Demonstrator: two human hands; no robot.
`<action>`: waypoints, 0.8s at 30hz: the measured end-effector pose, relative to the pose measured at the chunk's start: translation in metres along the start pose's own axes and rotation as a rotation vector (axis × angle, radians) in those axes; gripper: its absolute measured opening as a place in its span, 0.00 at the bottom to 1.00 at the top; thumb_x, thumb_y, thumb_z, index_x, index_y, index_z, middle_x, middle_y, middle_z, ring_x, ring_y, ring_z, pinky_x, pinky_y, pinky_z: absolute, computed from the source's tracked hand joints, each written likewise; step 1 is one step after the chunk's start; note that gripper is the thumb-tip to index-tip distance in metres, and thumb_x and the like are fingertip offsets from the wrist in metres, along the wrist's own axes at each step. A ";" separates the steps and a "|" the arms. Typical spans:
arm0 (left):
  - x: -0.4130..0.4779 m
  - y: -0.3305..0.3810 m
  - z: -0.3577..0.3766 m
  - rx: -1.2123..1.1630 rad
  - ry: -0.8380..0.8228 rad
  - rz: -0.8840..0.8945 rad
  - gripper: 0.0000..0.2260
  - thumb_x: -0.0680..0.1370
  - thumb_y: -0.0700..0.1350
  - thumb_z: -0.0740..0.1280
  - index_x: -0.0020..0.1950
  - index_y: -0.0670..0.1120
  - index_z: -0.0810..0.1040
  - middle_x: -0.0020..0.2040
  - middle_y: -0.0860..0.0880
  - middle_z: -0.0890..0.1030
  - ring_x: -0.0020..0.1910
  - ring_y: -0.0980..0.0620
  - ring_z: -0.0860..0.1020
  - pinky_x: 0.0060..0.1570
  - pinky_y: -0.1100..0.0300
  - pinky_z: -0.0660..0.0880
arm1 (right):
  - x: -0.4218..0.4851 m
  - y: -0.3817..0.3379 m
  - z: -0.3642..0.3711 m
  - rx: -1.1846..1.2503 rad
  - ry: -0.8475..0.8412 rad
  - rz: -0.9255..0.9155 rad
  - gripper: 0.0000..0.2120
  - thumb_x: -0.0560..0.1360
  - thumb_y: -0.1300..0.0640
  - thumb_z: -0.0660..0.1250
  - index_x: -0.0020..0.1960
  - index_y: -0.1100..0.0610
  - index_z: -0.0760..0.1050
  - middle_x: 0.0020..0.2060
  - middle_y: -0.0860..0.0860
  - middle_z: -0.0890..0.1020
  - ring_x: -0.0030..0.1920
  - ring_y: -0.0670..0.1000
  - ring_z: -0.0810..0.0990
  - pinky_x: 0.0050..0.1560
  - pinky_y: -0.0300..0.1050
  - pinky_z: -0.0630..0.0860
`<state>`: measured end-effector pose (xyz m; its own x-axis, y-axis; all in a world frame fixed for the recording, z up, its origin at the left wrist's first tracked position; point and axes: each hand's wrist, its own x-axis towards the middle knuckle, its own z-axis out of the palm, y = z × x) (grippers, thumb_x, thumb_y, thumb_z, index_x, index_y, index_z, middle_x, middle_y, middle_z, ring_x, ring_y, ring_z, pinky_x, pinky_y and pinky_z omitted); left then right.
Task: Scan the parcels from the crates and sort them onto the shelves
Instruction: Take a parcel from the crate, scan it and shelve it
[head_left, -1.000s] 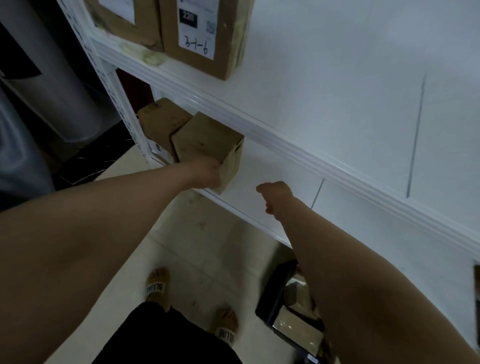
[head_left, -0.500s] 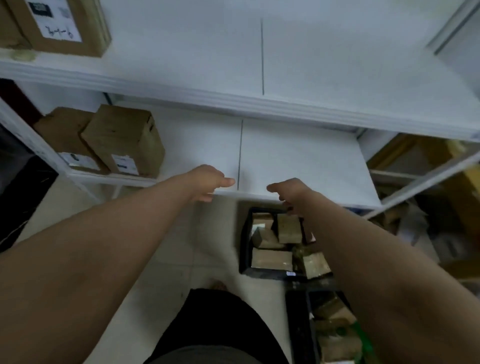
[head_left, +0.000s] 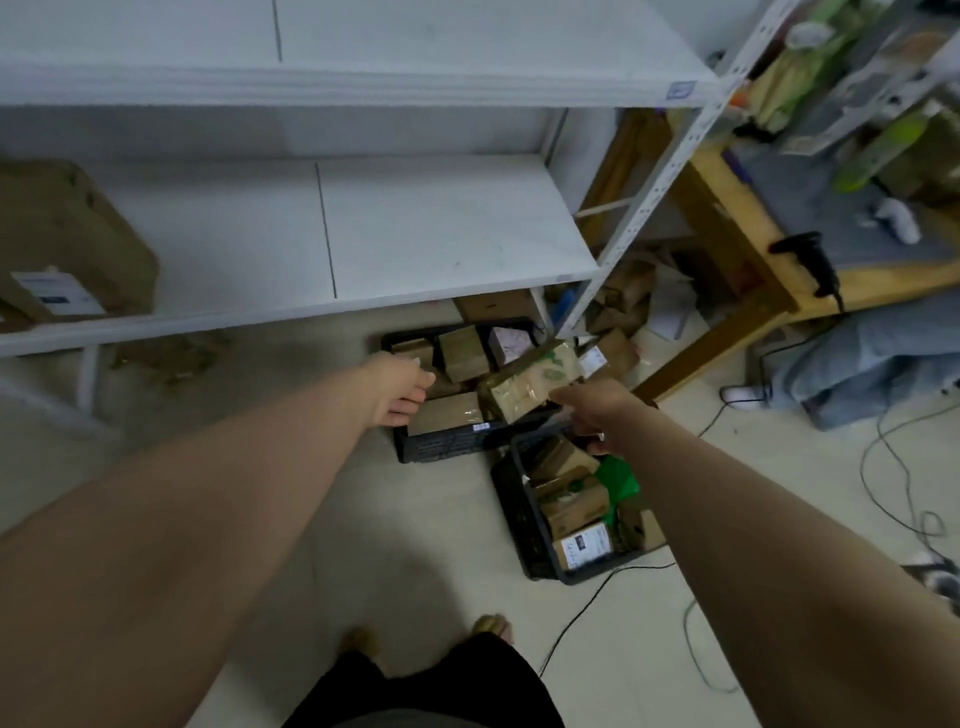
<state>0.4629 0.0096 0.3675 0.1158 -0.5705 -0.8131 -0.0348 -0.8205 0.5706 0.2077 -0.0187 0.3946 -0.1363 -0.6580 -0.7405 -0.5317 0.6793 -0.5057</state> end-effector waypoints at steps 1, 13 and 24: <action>-0.001 0.003 0.019 0.004 -0.017 0.007 0.16 0.82 0.45 0.68 0.68 0.42 0.75 0.59 0.44 0.78 0.57 0.48 0.75 0.57 0.54 0.74 | -0.002 0.009 -0.011 0.018 0.008 -0.008 0.15 0.79 0.52 0.70 0.59 0.59 0.72 0.41 0.54 0.75 0.42 0.53 0.75 0.42 0.48 0.73; 0.030 0.010 0.285 0.075 -0.095 -0.086 0.16 0.83 0.45 0.66 0.69 0.41 0.73 0.61 0.44 0.80 0.58 0.48 0.77 0.61 0.52 0.75 | 0.102 0.149 -0.180 0.078 -0.010 0.093 0.14 0.76 0.47 0.71 0.50 0.57 0.75 0.55 0.58 0.80 0.55 0.59 0.80 0.57 0.56 0.79; 0.120 -0.002 0.470 0.085 -0.077 -0.245 0.09 0.83 0.46 0.66 0.45 0.43 0.77 0.37 0.46 0.78 0.33 0.52 0.74 0.33 0.61 0.72 | 0.245 0.253 -0.265 0.188 -0.053 0.258 0.20 0.71 0.44 0.73 0.57 0.55 0.78 0.49 0.54 0.82 0.47 0.54 0.81 0.41 0.47 0.77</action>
<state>0.0103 -0.0745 0.2151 0.0555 -0.3530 -0.9340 -0.0984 -0.9328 0.3467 -0.1812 -0.0938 0.2028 -0.1999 -0.4415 -0.8747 -0.3205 0.8731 -0.3675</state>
